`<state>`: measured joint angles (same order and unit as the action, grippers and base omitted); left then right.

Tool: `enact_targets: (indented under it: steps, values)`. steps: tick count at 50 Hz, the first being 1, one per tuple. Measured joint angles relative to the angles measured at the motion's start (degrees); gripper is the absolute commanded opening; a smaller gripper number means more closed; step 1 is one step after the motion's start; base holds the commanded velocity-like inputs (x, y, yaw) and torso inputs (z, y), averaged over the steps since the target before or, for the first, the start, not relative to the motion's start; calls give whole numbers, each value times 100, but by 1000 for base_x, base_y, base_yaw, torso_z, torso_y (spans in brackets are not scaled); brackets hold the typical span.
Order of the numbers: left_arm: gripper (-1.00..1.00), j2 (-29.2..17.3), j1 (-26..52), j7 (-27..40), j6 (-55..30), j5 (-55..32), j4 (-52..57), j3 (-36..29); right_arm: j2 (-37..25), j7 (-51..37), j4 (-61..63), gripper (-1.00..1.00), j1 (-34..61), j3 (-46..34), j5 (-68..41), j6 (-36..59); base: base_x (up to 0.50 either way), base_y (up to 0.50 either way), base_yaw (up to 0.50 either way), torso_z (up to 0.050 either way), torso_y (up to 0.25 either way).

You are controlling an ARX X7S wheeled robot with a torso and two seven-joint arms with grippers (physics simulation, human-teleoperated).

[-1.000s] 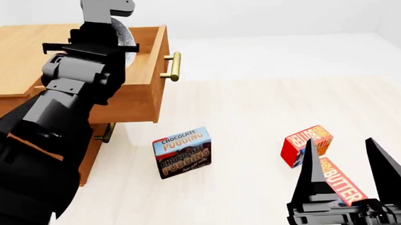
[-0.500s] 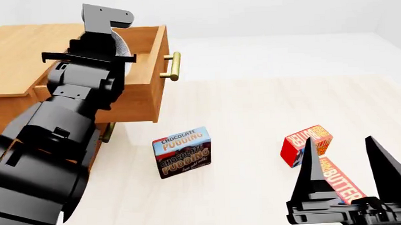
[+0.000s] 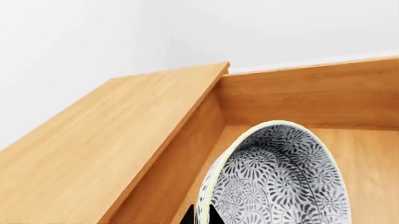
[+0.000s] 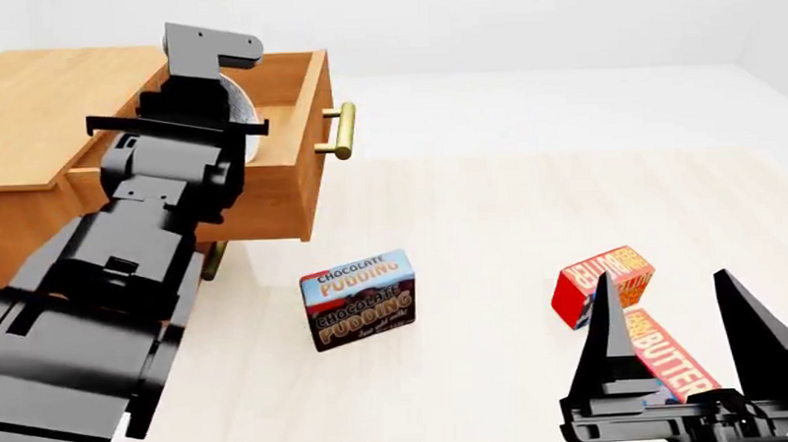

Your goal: Put the bowl in the top drawer of the cabinet.

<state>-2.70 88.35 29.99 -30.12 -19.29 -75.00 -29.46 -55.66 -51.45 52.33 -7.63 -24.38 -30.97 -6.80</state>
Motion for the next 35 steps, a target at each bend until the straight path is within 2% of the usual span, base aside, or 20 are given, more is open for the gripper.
enact_targets:
  steps: [10, 11, 35]
  values:
    - [-100, 40, -18, -101, -43, 475, 0, 402, 2, -3, 9, 100, 8, -16, 10, 14, 0, 0, 0, 0, 0]
    - [100, 43, -19, -109, -48, 514, 0, 437, 2, -4, 11, 100, 9, -17, 11, 17, 0, 0, 0, 0, 0]
    - [100, 119, 128, -201, -76, 1156, 107, 873, -22, -21, 66, 100, 57, -37, 9, 72, 0, 0, 0, 0, 0]
